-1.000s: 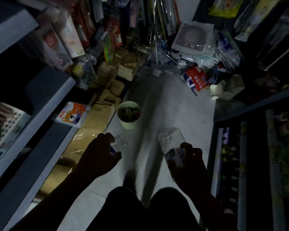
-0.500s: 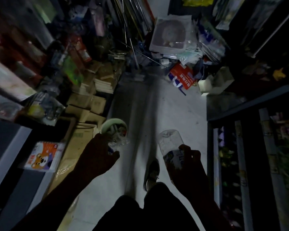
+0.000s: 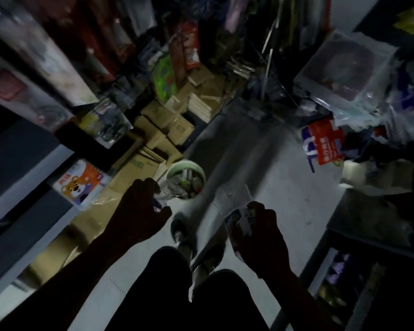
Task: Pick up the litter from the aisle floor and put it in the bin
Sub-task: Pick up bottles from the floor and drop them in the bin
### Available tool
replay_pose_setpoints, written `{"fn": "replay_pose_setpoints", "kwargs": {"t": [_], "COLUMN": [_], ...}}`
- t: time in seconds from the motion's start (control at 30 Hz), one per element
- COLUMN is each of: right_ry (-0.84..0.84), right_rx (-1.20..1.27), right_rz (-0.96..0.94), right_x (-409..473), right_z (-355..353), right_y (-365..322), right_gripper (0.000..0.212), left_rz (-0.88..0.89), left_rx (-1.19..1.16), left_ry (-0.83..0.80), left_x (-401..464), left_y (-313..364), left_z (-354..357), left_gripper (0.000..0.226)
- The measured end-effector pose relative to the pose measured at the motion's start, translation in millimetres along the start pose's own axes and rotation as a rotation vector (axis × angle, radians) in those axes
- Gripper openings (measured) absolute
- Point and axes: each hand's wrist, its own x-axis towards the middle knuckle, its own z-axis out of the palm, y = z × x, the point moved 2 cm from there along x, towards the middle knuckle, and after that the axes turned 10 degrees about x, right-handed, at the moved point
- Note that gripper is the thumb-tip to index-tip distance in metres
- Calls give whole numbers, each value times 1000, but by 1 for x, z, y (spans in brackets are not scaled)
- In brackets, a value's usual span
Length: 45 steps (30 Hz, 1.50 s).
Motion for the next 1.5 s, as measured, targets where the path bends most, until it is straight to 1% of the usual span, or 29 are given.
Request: {"fn": "replay_pose_setpoints", "kwargs": {"t": [0.03, 0.1, 0.2, 0.27, 0.37, 0.5, 0.57, 0.63, 0.8, 0.87, 0.97, 1.07, 1.1, 1.17, 1.27, 1.37, 1.5], "right_ry": [-16, -66, -153, -176, -231, -327, -374, -410, -480, -494, -534, -505, -485, -508, -571, -599, -581], "right_rx": [-17, -60, -75, -88, -110, -154, -165, -161, -218, -248, -275, -350, -371, -454, -606, -650, -634], "right_rz": [-53, -138, -76, -98, -50, 19, 36, 48, 69, 24, -23, -154, -206, -266, -301, -325, -330], "right_x": [11, 35, 74, 96, 130, 182, 209, 239, 320, 354, 402, 443, 451, 466, 471, 465, 447], "right_z": [8, 25, 52, 69, 93, 130, 152, 177, 246, 276, 325, 370, 377, 403, 421, 417, 386], "right_y": [-7, -20, -35, -40, -36, -16, 1, 23, 81, 100, 123, 140, 142, 159, 181, 188, 186], "right_gripper": [57, 60, 56, 56, 60, 60, 62, 65, 66, 69, 75, 79, 79, 79, 79, 79, 73], "left_rz": [-30, -100, -208, -237, -234, -243, -305, -391, -699, -803, -897, -968, -970, -996, -998, -949, -880], "left_rx": [-35, -87, -219, -272, -280, -224, -265, -279, -344, -373, -395, -405, -405, -393, -396, -368, -324], "left_ry": [28, 5, -12, -26, -44, -113, -135, -142, -139, -130, -96, -32, -32, -67, -130, -155, -187], "left_x": [8, 19, 46, 61, 86, 120, 139, 159, 206, 225, 250, 272, 278, 287, 290, 283, 267], "left_y": [-12, -26, -49, -54, -62, -69, -73, -77, -86, -87, -90, -98, -100, -107, -114, -113, -106], "left_z": [3, 8, 18, 25, 52, 101, 129, 163, 270, 316, 379, 428, 437, 468, 490, 486, 463], "left_gripper": [47, 47, 47, 51, 52, 63, 64, 61, 54, 53, 52, 41, 36, 32, 36, 40, 38]}}
